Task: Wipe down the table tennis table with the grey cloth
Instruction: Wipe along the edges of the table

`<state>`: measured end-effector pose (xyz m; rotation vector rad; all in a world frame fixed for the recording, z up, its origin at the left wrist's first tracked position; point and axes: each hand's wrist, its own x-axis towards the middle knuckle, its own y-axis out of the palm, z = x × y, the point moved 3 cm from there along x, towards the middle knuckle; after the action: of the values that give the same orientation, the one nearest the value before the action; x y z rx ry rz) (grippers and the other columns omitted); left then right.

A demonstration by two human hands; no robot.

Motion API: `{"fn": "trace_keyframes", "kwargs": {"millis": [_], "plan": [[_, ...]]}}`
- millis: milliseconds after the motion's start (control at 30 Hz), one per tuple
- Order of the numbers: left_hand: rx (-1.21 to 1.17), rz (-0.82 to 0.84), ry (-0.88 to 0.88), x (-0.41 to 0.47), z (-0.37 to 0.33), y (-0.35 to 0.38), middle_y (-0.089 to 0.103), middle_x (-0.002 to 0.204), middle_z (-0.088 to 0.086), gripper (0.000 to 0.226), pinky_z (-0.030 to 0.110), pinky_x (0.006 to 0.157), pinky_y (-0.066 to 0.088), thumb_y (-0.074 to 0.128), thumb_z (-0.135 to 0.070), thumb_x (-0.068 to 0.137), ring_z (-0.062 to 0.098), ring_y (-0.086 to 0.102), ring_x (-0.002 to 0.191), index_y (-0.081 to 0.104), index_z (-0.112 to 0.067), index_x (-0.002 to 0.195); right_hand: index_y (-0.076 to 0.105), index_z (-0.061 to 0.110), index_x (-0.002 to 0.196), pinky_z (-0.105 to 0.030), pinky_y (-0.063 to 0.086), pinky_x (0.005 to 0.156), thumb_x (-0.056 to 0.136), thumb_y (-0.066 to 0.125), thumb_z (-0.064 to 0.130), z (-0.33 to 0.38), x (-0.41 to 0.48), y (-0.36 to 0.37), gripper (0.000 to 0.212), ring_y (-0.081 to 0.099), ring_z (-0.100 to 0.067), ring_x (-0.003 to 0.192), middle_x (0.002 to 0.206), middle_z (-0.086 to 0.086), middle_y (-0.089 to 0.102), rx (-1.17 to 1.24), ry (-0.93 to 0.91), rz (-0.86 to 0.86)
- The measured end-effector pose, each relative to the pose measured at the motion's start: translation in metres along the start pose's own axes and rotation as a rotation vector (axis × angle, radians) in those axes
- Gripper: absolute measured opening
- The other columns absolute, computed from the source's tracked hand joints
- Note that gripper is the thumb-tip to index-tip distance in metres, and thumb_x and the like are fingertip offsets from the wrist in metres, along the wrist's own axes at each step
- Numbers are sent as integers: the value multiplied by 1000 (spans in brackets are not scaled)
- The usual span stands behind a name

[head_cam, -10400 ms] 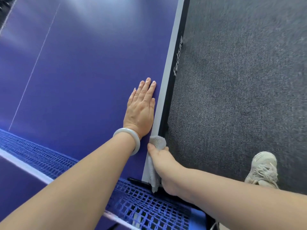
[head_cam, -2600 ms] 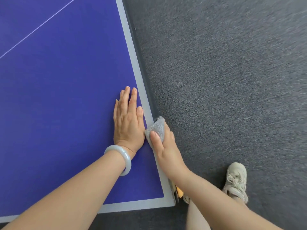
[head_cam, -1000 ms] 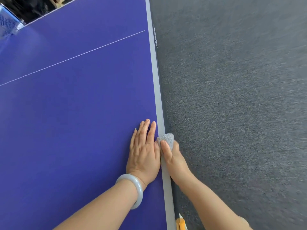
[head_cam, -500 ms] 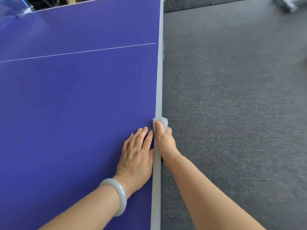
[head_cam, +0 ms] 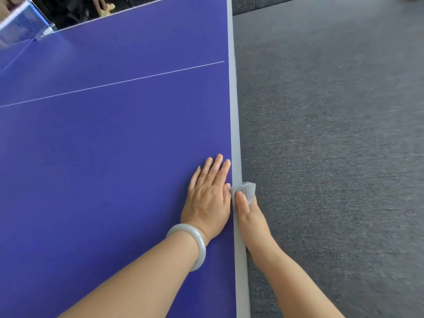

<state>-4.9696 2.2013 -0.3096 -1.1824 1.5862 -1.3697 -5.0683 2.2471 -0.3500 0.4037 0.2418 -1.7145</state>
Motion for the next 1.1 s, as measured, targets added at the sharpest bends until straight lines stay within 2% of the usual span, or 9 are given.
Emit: {"fn": "trace_keyframes", "kwargs": {"millis": [100, 233, 400, 500, 600, 733, 900, 1000, 1100], "plan": [[2, 22, -13, 0, 1, -1, 9, 165, -9, 68, 33, 124, 1, 4, -38, 93, 8, 1, 152, 21, -24, 157, 50, 22, 127, -2, 41, 80, 105, 43, 26, 14, 23, 2, 23, 59, 16, 95, 111, 10, 63, -12, -18, -4], [8, 46, -35, 0, -2, -3, 8, 164, -10, 65, 34, 124, 4, 5, -40, 95, 5, -1, 151, 20, -25, 157, 46, 24, 140, -35, 41, 107, 103, 44, 42, 28, 44, 3, 41, 54, -16, 121, 129, -2, 58, 61, 41, 16], [2, 69, -58, -3, -3, -5, 2, 164, -18, 61, 31, 124, 3, 8, -40, 97, -3, -8, 149, 15, -31, 157, 55, 40, 115, -6, 42, 79, 97, 54, 42, -4, 3, -2, 18, 59, 7, 102, 107, 18, 67, 159, 60, 64], [-26, 75, -66, -4, -5, -6, 3, 163, -19, 51, 34, 124, 6, 26, -26, 105, -3, -5, 149, 19, -30, 156, 47, 42, 126, -23, 42, 99, 96, 55, 48, -23, -17, -5, 32, 54, 4, 115, 120, 20, 59, 150, 96, 131], [-20, 76, -69, -3, -8, -7, 4, 163, -19, 53, 37, 123, 9, 32, -18, 105, -1, -1, 150, 20, -29, 156, 43, 38, 120, -27, 46, 99, 94, 58, 49, -22, -14, -9, 32, 57, 4, 108, 116, 17, 60, 161, 171, 185], [18, 71, -93, -2, -12, -6, 7, 163, -17, 53, 37, 123, 11, 19, -33, 104, 2, 3, 151, 22, -25, 156, 44, 28, 116, -41, 48, 96, 86, 52, 65, -7, -6, -4, 48, 61, -14, 106, 113, 6, 63, 63, 287, 90], [26, 82, -115, -1, -14, -6, -1, 160, -23, 63, 27, 123, 1, 5, -45, 94, -2, -2, 149, 14, -30, 154, 43, 17, 122, -43, 44, 99, 89, 45, 68, 30, 45, 0, 60, 56, -30, 118, 126, -8, 58, -19, 328, 14], [42, 85, -108, 1, -12, -4, 5, 161, -20, 63, 31, 122, 8, 7, -42, 91, 5, 6, 151, 15, -30, 152, 42, 23, 112, -37, 45, 87, 86, 46, 69, 29, 64, -2, 54, 59, -19, 102, 112, 0, 60, 4, 300, 88], [50, 36, -3, 9, -9, -12, 39, 155, -2, 58, 42, 109, 33, 24, -32, 92, 21, 38, 139, 45, -17, 145, 40, 30, 96, -26, 42, 68, 68, 43, 78, 21, 66, -5, 55, 53, 5, 83, 93, 16, 57, 36, 290, 108]]}}
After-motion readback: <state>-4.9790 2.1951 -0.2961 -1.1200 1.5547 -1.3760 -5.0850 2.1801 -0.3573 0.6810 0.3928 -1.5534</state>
